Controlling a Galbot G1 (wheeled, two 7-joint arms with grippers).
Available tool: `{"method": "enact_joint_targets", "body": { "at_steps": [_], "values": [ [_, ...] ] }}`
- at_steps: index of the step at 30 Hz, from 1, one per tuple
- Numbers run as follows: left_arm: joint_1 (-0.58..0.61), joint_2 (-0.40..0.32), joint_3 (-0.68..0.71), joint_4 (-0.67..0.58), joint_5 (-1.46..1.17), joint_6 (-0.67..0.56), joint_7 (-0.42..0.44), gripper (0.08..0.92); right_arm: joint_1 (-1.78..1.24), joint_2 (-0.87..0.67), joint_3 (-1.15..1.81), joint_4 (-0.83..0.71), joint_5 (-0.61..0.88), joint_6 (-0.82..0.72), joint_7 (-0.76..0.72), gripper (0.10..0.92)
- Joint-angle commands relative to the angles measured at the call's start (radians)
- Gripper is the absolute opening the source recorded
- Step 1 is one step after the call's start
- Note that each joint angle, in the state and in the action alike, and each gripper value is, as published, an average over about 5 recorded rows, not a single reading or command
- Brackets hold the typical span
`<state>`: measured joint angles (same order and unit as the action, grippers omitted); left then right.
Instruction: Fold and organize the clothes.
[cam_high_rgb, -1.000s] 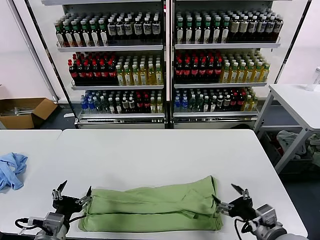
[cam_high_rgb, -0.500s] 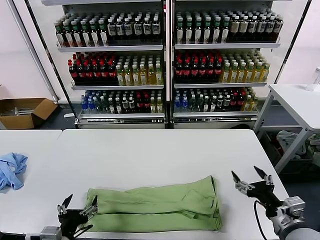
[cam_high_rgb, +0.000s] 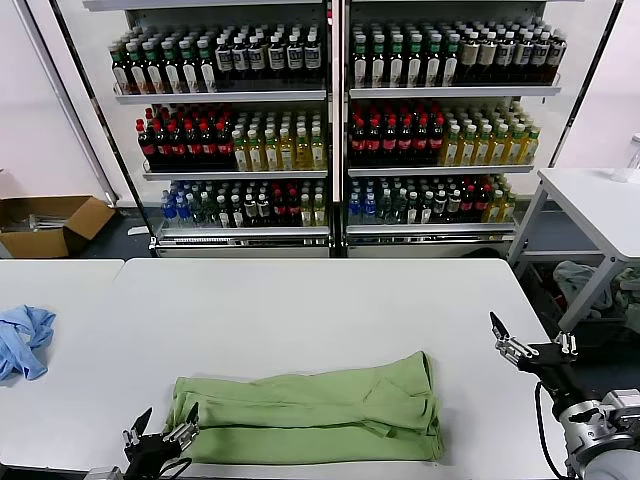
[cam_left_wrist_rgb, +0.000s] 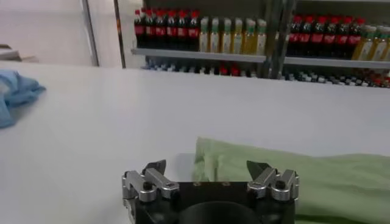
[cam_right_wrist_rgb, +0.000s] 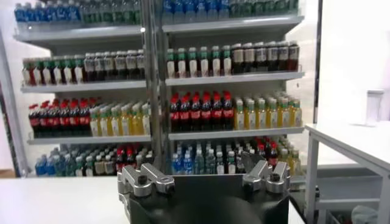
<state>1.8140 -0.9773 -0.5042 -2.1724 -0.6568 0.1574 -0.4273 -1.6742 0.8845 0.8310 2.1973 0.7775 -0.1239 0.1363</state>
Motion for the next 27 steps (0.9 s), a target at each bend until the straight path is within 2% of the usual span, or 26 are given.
{"method": "enact_joint_targets", "body": {
  "at_steps": [1, 8, 18, 27],
  "values": [
    [-0.042, -0.029, 0.055, 0.089, -0.068, -0.052, 0.043, 0.823, 0.001, 0.0, 0.022, -0.01, 0.032, 0.047, 0.008, 0.823],
    [-0.043, -0.039, 0.098, 0.108, -0.025, -0.09, 0.068, 0.801, 0.011, 0.003, 0.013, -0.014, 0.031, 0.045, 0.007, 0.823],
    [-0.071, -0.049, 0.144, 0.155, 0.199, -0.219, 0.074, 0.524, 0.024, 0.007, -0.007, -0.018, 0.015, 0.042, 0.012, 0.823],
    [-0.059, 0.012, 0.001, 0.127, 0.224, -0.243, 0.034, 0.264, 0.035, 0.008, -0.024, -0.021, 0.001, 0.043, 0.018, 0.823]
  ]
}}
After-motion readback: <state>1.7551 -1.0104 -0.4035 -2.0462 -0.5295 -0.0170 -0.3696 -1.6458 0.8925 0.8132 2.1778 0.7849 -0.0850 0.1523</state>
